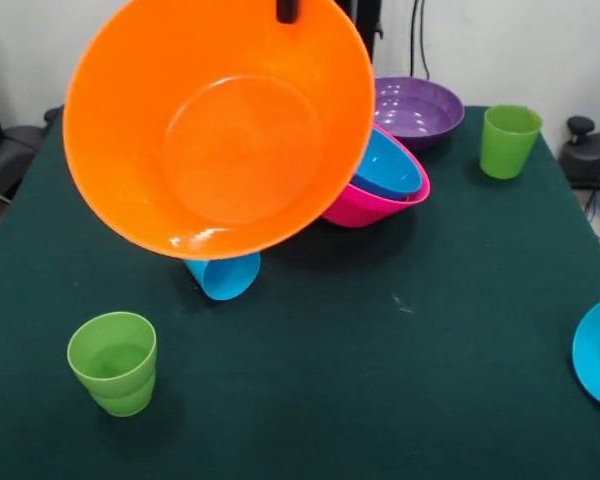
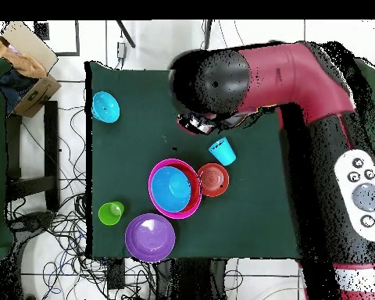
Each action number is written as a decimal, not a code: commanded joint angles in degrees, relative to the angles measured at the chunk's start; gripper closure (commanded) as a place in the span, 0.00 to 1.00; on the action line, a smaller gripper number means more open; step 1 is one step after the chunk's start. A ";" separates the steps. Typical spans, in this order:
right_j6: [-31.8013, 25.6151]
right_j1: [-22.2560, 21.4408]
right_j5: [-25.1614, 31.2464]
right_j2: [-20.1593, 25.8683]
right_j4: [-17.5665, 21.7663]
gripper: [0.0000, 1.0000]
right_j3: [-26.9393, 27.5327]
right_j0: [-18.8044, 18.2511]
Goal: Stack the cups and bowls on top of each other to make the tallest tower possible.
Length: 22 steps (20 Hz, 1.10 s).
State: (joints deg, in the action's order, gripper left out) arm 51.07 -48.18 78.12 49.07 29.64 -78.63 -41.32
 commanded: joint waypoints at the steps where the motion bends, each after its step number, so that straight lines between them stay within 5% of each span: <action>1: -16.74 -1.74 6.82 2.45 0.96 1.00 -8.49 0.73; 11: -18.08 -3.39 9.93 5.93 -1.25 1.00 -8.54 -0.22; 22: -15.75 -3.85 12.20 6.59 1.84 1.00 -11.22 -0.93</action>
State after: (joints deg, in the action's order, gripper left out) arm 50.86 -52.26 85.36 54.89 28.60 -83.35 -42.67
